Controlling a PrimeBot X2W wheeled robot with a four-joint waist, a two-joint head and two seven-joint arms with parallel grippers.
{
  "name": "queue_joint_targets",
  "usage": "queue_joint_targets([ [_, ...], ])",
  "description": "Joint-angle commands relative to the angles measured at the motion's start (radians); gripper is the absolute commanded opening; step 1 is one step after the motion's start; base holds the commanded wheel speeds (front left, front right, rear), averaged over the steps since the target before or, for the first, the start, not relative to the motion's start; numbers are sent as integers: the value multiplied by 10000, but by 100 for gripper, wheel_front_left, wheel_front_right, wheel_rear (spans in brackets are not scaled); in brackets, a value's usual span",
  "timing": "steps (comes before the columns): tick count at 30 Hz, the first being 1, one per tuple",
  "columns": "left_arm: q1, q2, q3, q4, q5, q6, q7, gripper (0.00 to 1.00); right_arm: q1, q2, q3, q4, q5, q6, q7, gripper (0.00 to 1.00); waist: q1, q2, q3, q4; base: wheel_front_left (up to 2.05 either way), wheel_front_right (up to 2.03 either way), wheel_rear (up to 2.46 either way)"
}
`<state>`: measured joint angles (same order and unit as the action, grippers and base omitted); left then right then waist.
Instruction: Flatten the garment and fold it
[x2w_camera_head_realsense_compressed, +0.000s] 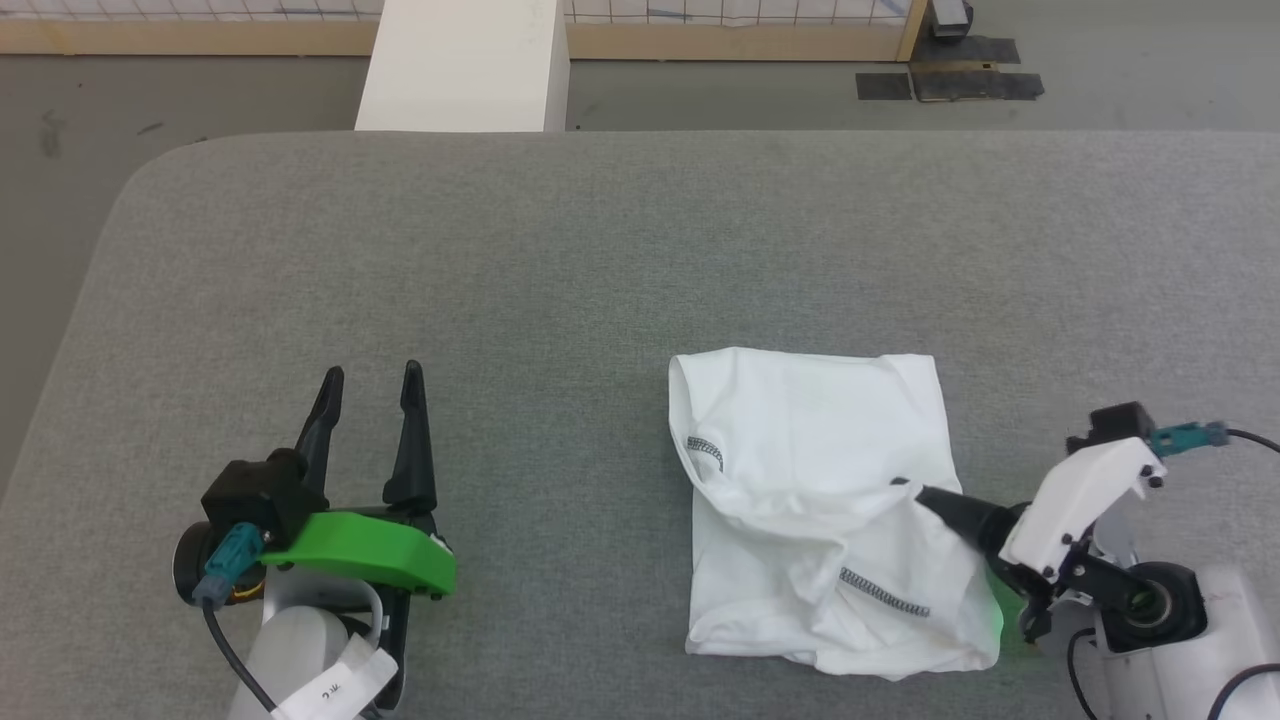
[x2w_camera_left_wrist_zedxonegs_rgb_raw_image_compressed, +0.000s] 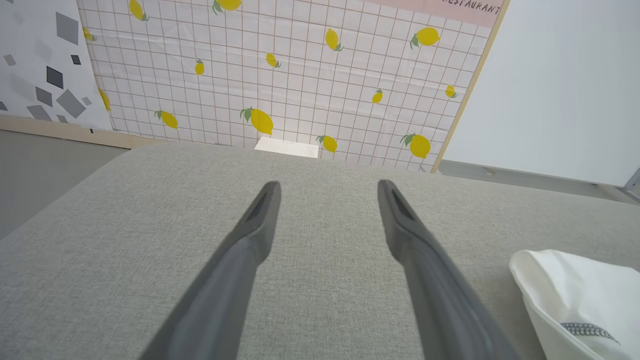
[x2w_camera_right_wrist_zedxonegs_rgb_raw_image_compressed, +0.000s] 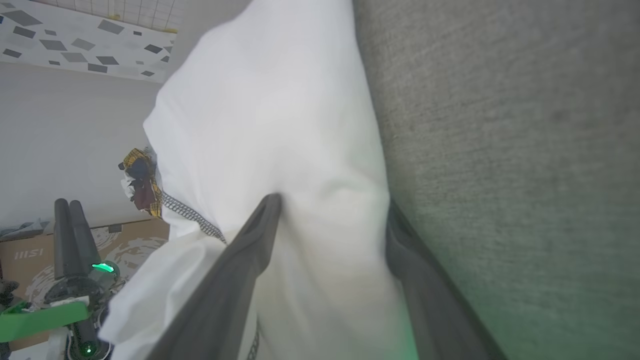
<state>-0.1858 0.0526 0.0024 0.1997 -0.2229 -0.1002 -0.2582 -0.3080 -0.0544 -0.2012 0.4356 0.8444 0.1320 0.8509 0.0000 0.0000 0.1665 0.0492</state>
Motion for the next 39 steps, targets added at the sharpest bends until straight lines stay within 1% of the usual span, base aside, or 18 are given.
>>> queue_joint_targets([
  [1, -74, -24, -15, 15, -53, -63, -36, 100, -79, 40, 183, 95, -20, -13, 148, 97, 0, 0, -13, 48, 0, 0, 0],
  [2, -70, -24, -17, 23, -58, -62, -36, 100, -80, 40, 250, 123, 20, -13, 186, 79, 0, 0, -22, 65, 0, 0, 0],
  [3, -66, -24, -21, 34, -62, -59, -36, 100, -93, 40, 337, 140, 81, -13, 212, 38, 0, 0, -35, 85, 0, 0, 0],
  [4, -64, -24, -19, 42, -65, -56, -36, 100, -99, 40, 410, 130, 92, -13, 215, 24, 0, 0, -46, 96, 0, 0, 0],
  [5, -57, -24, -14, 48, -67, -54, -36, 100, -99, 40, 477, 116, 88, -13, 202, 0, 0, 0, -63, 105, 0, 0, 0],
  [7, -38, -24, 1, 54, -68, -46, -36, 100, -112, 41, 604, 50, 2, -13, 185, 0, 0, 0, -93, 103, 0, 0, 0],
  [11, 47, -24, 46, 45, -70, -30, -36, 100, -136, 41, 770, -432, -560, -13, 136, 0, 0, 0, -166, -17, 0, 0, 0],
  [15, 127, -24, 97, 12, -69, -7, -36, 100, -219, -180, 1249, -1363, -1728, -13, 161, 0, 0, 0, -171, -335, 0, 0, 0],
  [18, 142, -23, 188, -38, -20, -21, -36, 100, -361, -755, 1971, -2152, -2782, -13, 160, 0, 0, 0, -88, -711, 0, 0, 0],
  [21, 110, -4, 309, -112, 39, -43, -36, 100, -609, -1340, 2557, -2683, -3455, -13, 159, 0, 0, 0, 51, -1163, 0, 0, 0],
  [24, -18, 26, 375, -229, 103, -78, -36, 100, -880, -2028, 2957, -2936, -4000, -13, 196, 0, 0, 0, 273, -1613, 0, 0, 0],
  [29, -307, 109, 401, -579, 280, -115, -36, 100, -1425, -3194, 3407, -2969, -4757, -13, 33, 0, 0, 0, 925, -2365, 0, 0, 0],
  [32, -598, 248, 370, -802, 406, -137, -36, 100, -1869, -3897, 3578, -2770, -5166, -13, -351, 0, 0, 0, 1474, -2801, 0, 0, 0],
  [35, -856, 416, 310, -996, 518, -155, -36, 100, -2333, -4280, 3480, -2330, -5391, -13, -860, 0, 0, 0, 1979, -3196, 0, 0, 0],
  [39, -1060, 727, 133, -1170, 725, -178, 53, 100, -3029, -4491, 3404, -1426, -5812, -13, -1526, 0, 0, 0, 2557, -3719, 0, 0, 0],
])
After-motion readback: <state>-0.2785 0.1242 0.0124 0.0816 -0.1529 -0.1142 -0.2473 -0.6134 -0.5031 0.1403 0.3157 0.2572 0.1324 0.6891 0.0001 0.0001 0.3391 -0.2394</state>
